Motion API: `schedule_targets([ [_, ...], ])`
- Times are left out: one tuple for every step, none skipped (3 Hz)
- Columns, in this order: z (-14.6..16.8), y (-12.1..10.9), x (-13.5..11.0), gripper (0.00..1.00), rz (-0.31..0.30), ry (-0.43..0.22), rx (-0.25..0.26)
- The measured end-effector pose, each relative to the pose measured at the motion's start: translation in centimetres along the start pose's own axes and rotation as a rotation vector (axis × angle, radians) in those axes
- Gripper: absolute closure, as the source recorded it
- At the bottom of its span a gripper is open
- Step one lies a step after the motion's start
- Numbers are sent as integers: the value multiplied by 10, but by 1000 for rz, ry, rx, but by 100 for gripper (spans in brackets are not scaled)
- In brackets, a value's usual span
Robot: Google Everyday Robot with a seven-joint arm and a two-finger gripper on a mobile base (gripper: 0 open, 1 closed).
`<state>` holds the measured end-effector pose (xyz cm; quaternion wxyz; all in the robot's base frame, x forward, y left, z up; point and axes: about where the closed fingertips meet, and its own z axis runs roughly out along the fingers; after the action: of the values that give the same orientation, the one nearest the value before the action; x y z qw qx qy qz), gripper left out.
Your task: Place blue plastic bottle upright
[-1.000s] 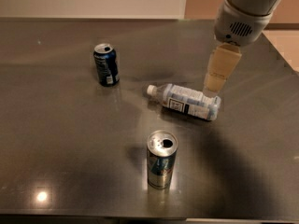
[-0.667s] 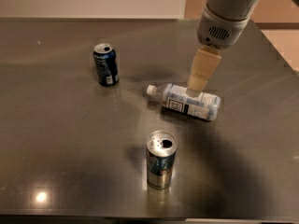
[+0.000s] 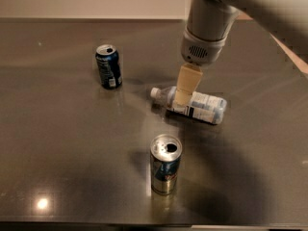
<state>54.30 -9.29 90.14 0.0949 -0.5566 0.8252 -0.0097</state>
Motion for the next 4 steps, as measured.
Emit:
schedule_targets([
  [19,6,-7,0,-17,16,-20],
  [34,9,-11,0,-39,43,-39],
  [48,10,-12,19,-56,83,-56],
  [55,10,-10,42,-62,110,-61],
])
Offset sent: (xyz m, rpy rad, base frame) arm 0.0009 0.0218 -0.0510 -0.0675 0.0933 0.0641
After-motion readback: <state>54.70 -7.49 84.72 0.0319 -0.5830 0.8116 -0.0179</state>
